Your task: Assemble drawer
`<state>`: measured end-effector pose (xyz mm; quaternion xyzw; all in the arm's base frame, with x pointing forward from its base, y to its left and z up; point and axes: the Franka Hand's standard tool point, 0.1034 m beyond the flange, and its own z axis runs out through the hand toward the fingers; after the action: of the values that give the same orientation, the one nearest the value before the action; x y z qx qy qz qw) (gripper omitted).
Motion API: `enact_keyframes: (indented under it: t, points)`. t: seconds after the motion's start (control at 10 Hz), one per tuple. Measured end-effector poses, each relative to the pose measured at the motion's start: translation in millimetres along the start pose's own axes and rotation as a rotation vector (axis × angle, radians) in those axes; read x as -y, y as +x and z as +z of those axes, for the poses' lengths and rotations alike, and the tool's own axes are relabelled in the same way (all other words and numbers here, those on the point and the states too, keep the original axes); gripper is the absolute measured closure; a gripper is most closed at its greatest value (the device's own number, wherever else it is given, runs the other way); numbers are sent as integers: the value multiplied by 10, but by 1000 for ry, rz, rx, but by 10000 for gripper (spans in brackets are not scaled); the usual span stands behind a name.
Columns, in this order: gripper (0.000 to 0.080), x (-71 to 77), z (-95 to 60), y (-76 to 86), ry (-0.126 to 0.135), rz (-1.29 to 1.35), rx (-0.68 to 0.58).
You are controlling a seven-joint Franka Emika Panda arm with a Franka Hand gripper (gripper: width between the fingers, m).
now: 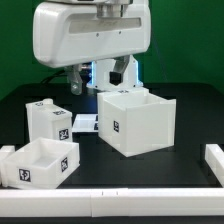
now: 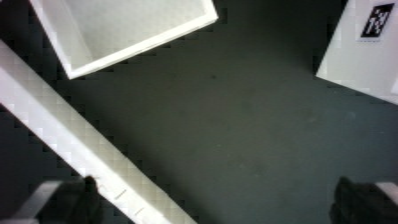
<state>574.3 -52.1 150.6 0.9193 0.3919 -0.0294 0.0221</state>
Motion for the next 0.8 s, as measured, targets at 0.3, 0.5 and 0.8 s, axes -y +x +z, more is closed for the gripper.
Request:
enact_keyframes:
  t: [0.3, 0.5, 0.8]
  points:
    - [151, 200, 176, -76, 34, 85, 33]
    - [151, 515, 256, -300, 60, 109, 42]
    - [151, 533, 257, -297, 62, 108, 43]
